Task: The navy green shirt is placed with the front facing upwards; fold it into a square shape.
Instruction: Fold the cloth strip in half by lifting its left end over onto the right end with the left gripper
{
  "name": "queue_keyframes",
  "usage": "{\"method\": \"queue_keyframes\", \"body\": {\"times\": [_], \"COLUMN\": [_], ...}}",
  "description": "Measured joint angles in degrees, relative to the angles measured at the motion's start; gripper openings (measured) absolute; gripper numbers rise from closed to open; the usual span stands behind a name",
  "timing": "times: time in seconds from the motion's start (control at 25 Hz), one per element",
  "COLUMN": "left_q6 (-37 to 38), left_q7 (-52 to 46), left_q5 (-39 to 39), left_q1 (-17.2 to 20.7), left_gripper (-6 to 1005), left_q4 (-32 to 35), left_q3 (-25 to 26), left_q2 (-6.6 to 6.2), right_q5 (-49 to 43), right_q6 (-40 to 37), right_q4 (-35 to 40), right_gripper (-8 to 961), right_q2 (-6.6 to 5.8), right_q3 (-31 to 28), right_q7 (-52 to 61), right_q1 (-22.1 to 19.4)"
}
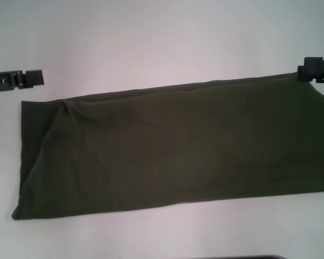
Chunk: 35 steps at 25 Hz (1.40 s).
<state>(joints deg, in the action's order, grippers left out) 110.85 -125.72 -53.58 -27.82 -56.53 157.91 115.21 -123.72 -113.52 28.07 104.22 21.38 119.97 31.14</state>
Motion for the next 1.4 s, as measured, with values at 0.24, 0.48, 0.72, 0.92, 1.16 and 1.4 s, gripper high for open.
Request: {"method": "queue_keyframes", "body": {"times": [0.24, 0.48, 0.72, 0.92, 1.16, 1.4], "left_q6": [-0.47, 0.87, 1.03, -0.22, -3.49, -6.34], "left_q7": [3.99, 5.81, 4.33, -2.0, -13.25, -16.62], "left_q5": [-5.59, -6.84, -6.44, -6.07, -1.32, 4.25], "left_q1": [1.11, 1.18, 1.18, 1.82, 1.51, 0.18], "left_gripper": [711, 708, 711, 705, 706, 706], "left_q4": [0.48, 1.07, 3.22, 5.36, 6.72, 8.61], "left_q3": [0.5, -0.76, -0.93, -0.86, -3.46, -8.82], "left_q2": [0.9, 1.25, 0.39, -0.45, -0.79, -0.92], "right_q5": [0.24, 0.22, 0.43, 2.21, 2.58, 2.7], "right_q6": [1.1, 1.5, 0.72, 1.45, 3.68, 4.2], "right_q4": [2.76, 3.81, 3.93, 3.93, 4.48, 4.48], "right_gripper": [578, 546, 708, 911, 913, 914], "right_q2": [2.05, 3.31, 3.35, 4.26, 4.91, 5.02], "right_q3": [1.69, 3.95, 4.2, 2.24, 1.24, 1.17], "right_q7": [-0.67, -0.75, -1.21, -3.58, -3.73, -3.68], "right_q1": [-0.81, -0.82, -0.51, -1.76, -3.3, -3.8]}}
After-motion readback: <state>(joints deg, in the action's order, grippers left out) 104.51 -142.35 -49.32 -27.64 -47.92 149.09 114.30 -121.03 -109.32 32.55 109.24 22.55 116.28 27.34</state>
